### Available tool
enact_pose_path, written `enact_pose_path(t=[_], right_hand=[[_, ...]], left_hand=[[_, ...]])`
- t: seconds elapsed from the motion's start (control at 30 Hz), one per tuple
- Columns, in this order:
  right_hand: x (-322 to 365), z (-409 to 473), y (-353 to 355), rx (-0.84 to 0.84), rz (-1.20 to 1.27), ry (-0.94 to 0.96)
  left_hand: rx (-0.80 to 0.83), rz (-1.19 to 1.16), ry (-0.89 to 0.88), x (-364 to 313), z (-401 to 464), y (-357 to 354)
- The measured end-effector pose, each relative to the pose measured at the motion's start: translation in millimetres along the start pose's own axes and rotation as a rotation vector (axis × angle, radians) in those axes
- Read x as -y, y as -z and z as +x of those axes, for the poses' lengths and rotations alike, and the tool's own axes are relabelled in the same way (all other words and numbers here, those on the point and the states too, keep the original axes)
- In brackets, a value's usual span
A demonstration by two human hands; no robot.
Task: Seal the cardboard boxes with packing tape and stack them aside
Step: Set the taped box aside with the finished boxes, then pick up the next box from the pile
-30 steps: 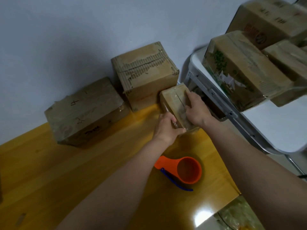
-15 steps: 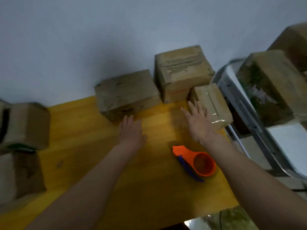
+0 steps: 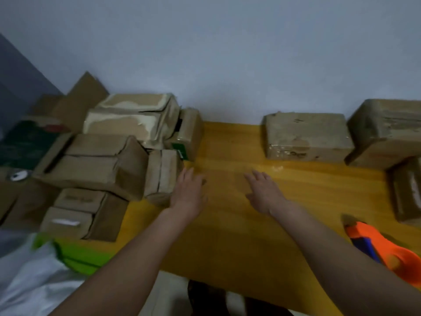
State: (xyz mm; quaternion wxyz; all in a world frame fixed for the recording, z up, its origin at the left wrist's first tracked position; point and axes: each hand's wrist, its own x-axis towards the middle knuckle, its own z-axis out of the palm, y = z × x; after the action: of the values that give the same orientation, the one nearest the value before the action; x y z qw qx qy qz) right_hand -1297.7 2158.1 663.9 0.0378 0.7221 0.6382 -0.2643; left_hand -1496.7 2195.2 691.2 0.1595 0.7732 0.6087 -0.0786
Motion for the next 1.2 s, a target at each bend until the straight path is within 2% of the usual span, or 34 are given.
enact_pose_path(t=[0.23,0.37,0.47,0.7,0.83,1.0,1.03,1.07,1.13,1.2], right_hand=[[124.0,23.9,-28.0,0.105,0.050,0.109],[168.8,38.3,-46.8,0.127,0.124,0.079],[193.0,50.4,-59.8,0.134,0.208,0.035],[210.1,59.3,-67.8,0.105,0.428,-0.042],[185.5,47.3,-61.6,-0.067,0.450,-0.158],[139.0,16.8,-56.0,-0.145,0.353,-0.226],[129.3,11.7,-56.5,-0.144,0.359,-0.235],[119.8,6.5,-57.3,-0.143,0.381,-0.244],[104.9,-0.1,-58.9,-0.139,0.438,-0.251],[90.6,-5.2,-60.9,-0.133,0.478,-0.252]], left_hand=[[0.009,-0.213,0.183,114.2,-1.8,13.0],[0.052,-0.367,0.251,161.1,7.0,7.2],[0.131,-0.578,0.306,178.1,15.2,5.1],[0.246,-0.874,0.300,169.1,24.5,-5.5],[0.338,-1.036,0.247,143.8,17.3,-20.1],[0.522,-0.958,0.122,87.7,0.4,-39.6],[0.515,-0.867,0.074,79.4,-1.5,-42.2],[0.441,-0.745,0.031,73.6,-1.2,-43.6],[0.147,-0.487,0.043,74.6,5.6,-40.8],[-0.096,-0.373,0.013,76.0,17.6,-35.5]])
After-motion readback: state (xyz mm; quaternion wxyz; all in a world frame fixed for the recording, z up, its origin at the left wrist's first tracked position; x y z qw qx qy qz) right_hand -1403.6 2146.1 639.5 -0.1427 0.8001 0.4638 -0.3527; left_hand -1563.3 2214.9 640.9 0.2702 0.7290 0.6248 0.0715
